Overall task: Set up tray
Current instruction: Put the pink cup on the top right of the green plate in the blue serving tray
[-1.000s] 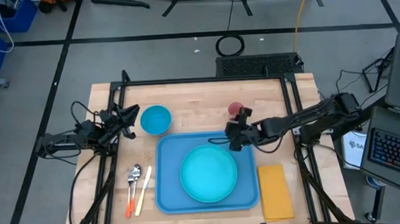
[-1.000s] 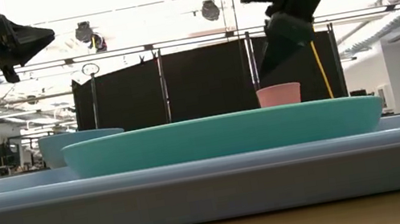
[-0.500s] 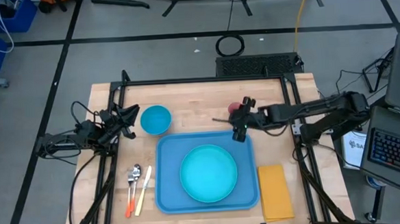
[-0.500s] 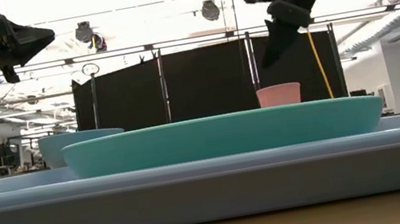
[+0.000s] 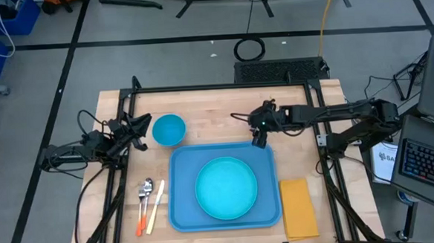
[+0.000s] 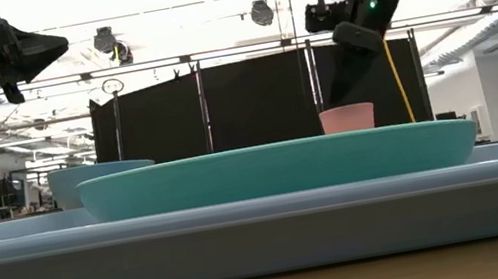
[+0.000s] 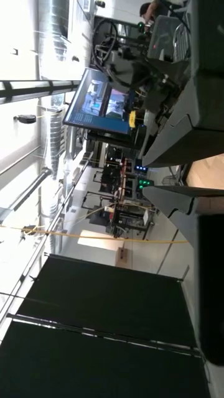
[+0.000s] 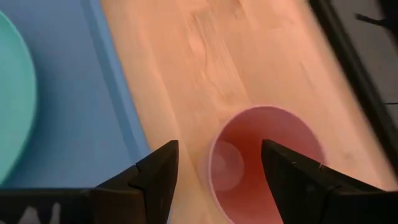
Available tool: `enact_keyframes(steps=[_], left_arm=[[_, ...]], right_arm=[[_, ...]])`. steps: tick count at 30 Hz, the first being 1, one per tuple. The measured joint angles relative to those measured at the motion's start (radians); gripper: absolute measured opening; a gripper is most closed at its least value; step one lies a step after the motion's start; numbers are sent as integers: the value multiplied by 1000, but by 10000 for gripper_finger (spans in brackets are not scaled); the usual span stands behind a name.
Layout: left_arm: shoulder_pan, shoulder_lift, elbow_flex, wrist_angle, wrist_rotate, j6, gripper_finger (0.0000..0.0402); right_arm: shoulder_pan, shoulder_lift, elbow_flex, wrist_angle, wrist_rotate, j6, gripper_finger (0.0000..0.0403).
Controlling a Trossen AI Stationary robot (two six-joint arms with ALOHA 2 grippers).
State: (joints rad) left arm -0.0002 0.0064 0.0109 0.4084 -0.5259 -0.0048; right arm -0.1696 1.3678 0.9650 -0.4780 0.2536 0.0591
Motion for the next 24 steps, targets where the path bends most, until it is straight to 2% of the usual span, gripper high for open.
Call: enact_keyframes(steps=[2,9,12,16,22,24], left_arm=[[0,0,0,-1,0,0,63],[0,0,0,-1,0,0,63],[0,0,0,-1,0,0,63],[0,0,0,-1,0,0,63],[0,0,0,-2,0,0,63],[0,0,0,-4,0,0,63]], right_arm=[[-19,0,-31,48,-46,-4,221],[-47,0,-101,115,-43,-26,221],[-54,0,-103,116,-41,-25,208],[-53,0,-103,123,-46,-26,159],[-53,4,-103,106,-49,-46,35],[-53,4,-103,107,-47,-55,10]])
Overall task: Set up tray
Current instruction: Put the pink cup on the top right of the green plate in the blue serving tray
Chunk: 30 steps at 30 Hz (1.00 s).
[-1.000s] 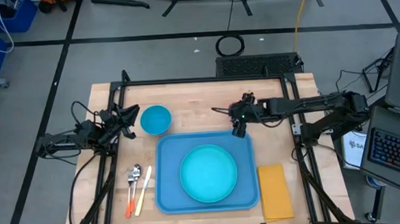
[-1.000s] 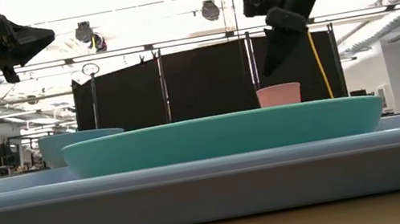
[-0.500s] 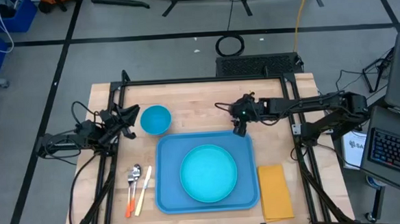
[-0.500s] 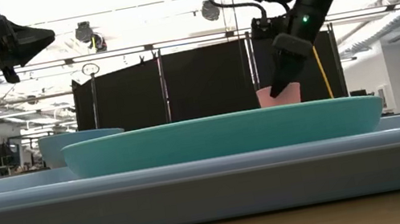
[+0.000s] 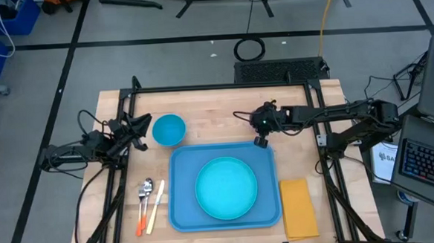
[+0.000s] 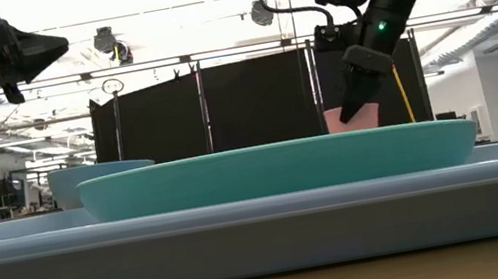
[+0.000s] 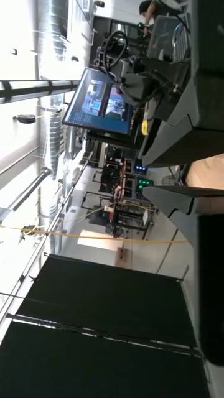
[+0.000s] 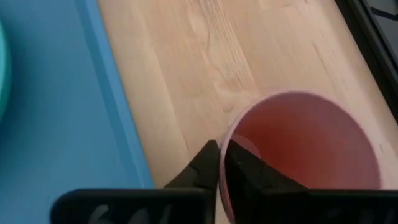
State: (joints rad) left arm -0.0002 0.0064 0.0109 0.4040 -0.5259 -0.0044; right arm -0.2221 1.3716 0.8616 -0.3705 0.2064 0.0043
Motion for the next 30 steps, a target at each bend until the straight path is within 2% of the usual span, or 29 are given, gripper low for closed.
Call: enact_keyframes(steps=[6,9,15,23,30], left_arm=[[0,0,0,-6,-6,0,63],[0,0,0,-7,-7,1,63],[0,0,0,-10,-8,7,63],[0,0,0,-12,-26,9,63],[0,0,0,-12,-26,6,63]], right_arm=[[8,-1,0,25,9,-14,4],[34,-5,0,32,58,-22,3],[95,-27,9,23,85,-23,2],[238,-76,85,-58,162,37,1],[353,-78,132,-165,163,157,1]])
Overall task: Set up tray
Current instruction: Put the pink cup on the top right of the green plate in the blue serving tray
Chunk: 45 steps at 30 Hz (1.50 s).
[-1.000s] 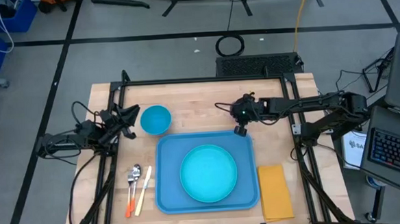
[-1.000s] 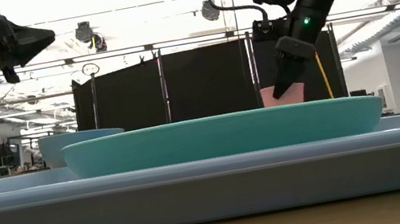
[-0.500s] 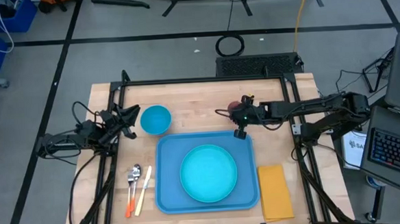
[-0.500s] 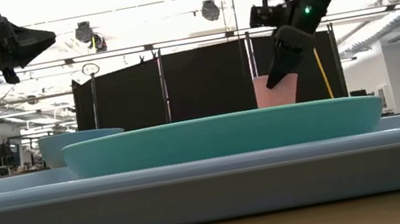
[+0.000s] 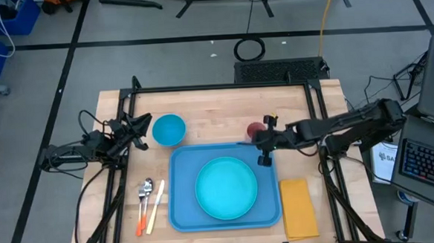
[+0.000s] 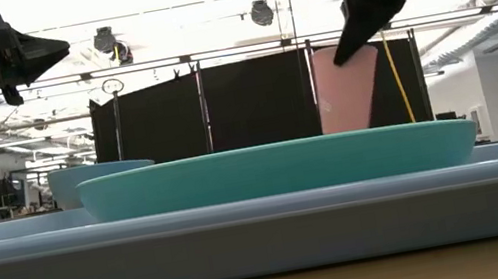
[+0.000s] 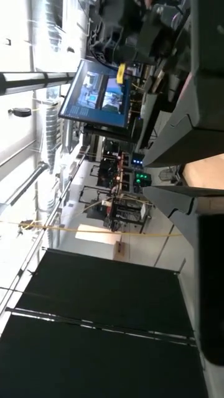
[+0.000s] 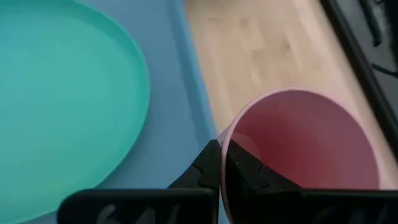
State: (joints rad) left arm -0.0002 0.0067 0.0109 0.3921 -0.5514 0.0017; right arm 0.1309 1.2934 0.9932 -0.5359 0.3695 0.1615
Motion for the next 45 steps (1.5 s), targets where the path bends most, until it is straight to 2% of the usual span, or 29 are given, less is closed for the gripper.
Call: enact_keyframes(steps=[10,15,21,36,45], left_arm=[[0,0,0,0,0,0,63],[0,0,0,0,0,0,63],[0,0,0,0,0,0,63],[0,0,0,0,-1,-2,63],[0,0,0,-2,0,1,63]], right_arm=[[63,1,15,-81,-35,119,0],[90,1,16,-81,-88,159,0],[94,24,16,-123,-113,233,0],[92,116,16,-124,-170,263,0],[84,128,17,-82,-212,264,4]])
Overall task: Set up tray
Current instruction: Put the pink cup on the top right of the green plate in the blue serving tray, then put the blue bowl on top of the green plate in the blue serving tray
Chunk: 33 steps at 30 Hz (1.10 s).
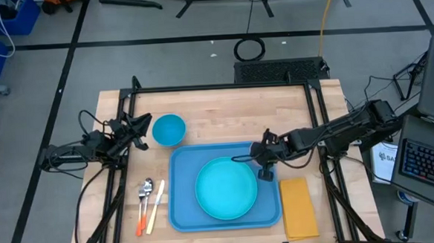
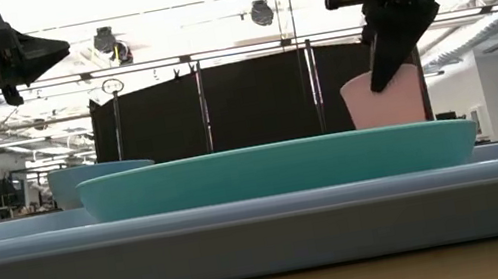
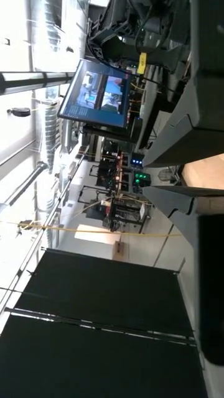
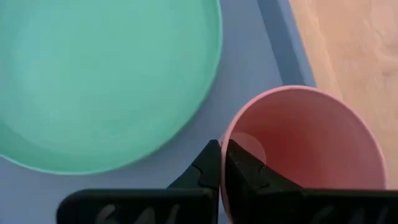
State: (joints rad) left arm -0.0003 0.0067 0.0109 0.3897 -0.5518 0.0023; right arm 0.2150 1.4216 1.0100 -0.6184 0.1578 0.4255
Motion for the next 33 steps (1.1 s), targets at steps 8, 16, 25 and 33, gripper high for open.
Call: enact_keyframes(steps=[8,16,25,33], left_arm=[[0,0,0,-4,0,2,63],[0,0,0,-4,0,2,63],[0,0,0,-4,0,2,63],[0,0,0,-4,0,2,63]], right_arm=[[1,1,-1,9,-31,8,35],[1,1,-1,28,-4,8,70],[1,-3,-1,45,-2,-3,99],[1,-6,-2,47,-2,-4,107]])
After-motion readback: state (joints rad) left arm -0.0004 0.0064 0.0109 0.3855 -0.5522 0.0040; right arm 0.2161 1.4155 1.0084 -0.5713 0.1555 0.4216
